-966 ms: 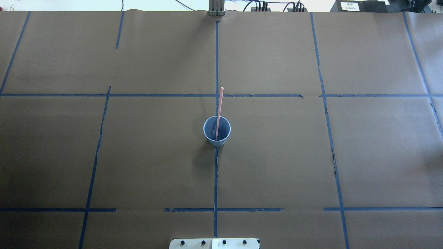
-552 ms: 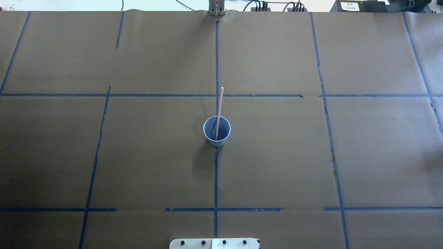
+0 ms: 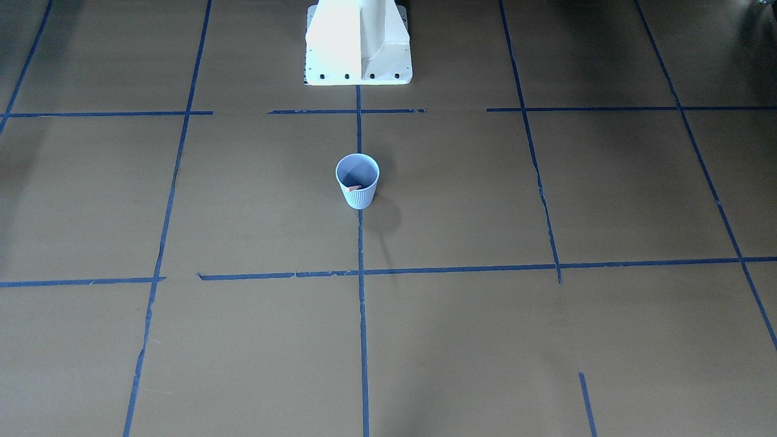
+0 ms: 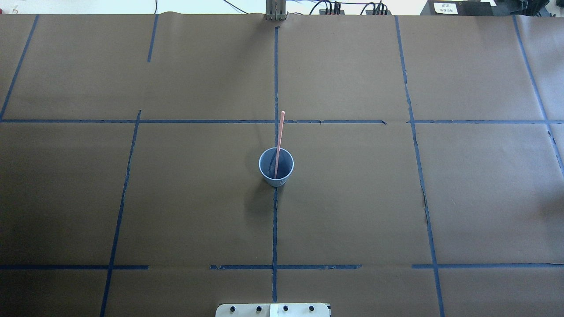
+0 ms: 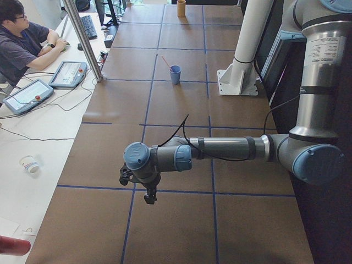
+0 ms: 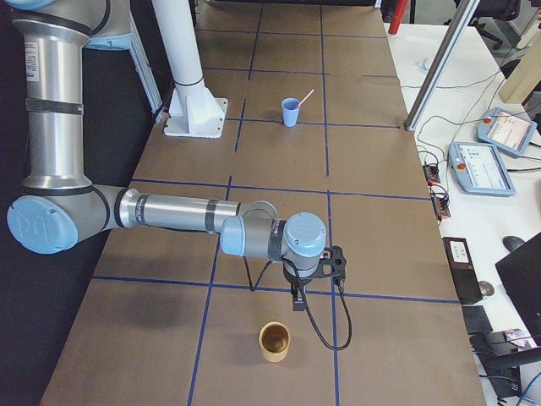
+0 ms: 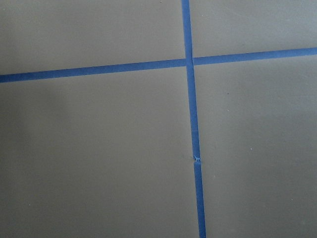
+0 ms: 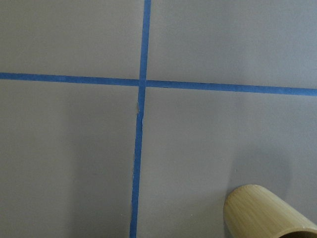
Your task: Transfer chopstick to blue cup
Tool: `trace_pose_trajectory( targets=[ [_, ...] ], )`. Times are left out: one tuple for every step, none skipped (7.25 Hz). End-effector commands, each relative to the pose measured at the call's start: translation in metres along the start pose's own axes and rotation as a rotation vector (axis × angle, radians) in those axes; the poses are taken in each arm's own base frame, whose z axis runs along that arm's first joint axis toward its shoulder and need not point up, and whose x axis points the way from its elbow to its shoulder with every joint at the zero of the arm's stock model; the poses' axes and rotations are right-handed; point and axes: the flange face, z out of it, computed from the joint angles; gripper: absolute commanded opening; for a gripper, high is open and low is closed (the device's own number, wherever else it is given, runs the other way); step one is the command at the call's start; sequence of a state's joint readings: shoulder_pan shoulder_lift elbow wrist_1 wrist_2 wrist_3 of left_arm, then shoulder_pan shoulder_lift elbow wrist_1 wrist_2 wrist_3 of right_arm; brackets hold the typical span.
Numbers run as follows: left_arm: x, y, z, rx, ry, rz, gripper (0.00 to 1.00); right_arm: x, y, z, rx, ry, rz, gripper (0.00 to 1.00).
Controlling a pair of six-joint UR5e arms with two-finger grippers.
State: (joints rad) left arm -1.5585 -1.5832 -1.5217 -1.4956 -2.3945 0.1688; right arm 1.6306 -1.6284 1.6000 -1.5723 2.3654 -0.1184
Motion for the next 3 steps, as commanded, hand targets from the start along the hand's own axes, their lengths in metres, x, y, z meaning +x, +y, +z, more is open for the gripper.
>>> trace_pose_trajectory(
  targets=[
    [0.0000, 0.0001, 0.0000, 0.000, 0.000, -0.002, 1.00, 0.0002, 0.0003, 0.0002, 0.000, 0.000, -0.001, 0.99],
    [0.0001, -0.0002, -0.0002, 0.002, 0.000, 0.001, 1.00, -0.0002, -0.0005, -0.0003, 0.001, 0.000, -0.002, 0.99],
    [-0.0003, -0.0001, 0.0002, 0.002, 0.000, 0.001, 1.00, -0.0002, -0.0005, -0.0003, 0.001, 0.000, -0.002, 0.99]
  ],
)
